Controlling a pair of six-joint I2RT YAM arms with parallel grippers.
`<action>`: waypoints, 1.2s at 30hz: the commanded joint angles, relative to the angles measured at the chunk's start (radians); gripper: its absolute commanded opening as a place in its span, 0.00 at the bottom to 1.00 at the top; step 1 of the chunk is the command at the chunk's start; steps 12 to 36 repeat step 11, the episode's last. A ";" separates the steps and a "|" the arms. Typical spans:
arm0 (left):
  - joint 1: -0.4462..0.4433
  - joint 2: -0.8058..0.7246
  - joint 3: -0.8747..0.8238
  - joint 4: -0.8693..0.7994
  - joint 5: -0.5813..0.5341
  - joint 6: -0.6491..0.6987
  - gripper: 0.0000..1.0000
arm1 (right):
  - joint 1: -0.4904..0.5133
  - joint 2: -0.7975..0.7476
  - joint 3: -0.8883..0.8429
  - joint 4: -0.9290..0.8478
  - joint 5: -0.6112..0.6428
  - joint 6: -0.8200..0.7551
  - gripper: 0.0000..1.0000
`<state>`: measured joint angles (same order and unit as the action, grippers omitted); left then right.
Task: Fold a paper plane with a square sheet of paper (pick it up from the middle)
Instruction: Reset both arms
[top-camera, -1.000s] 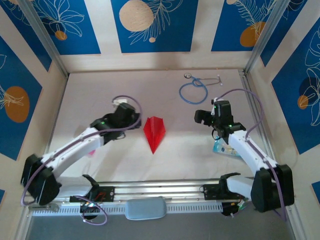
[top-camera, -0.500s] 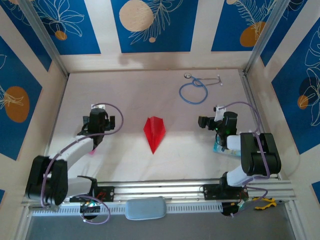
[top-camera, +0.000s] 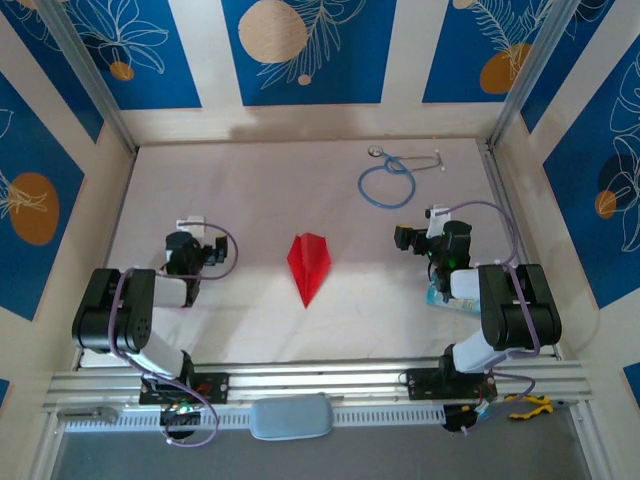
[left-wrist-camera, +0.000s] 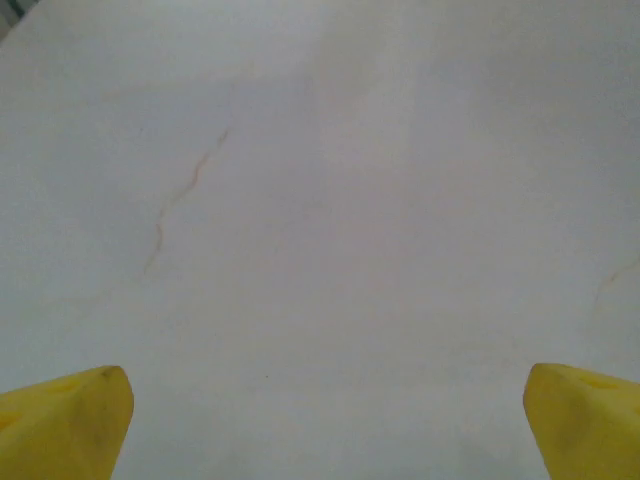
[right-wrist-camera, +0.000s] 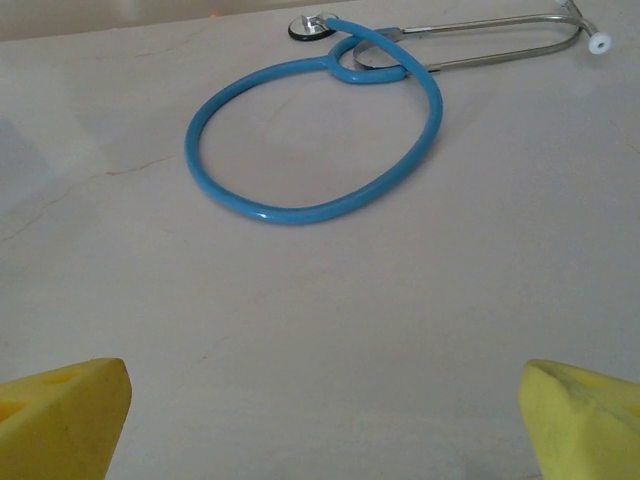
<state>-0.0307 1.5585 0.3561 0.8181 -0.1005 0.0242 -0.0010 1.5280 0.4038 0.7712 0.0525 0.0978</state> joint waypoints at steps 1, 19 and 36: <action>-0.005 0.004 0.005 0.138 0.050 -0.021 1.00 | 0.001 -0.006 0.015 0.029 0.015 0.002 0.99; -0.008 0.002 -0.005 0.163 0.050 -0.016 1.00 | 0.001 -0.006 0.015 0.031 0.017 0.000 0.99; -0.008 0.002 -0.005 0.163 0.050 -0.016 1.00 | 0.001 -0.006 0.015 0.031 0.017 0.000 0.99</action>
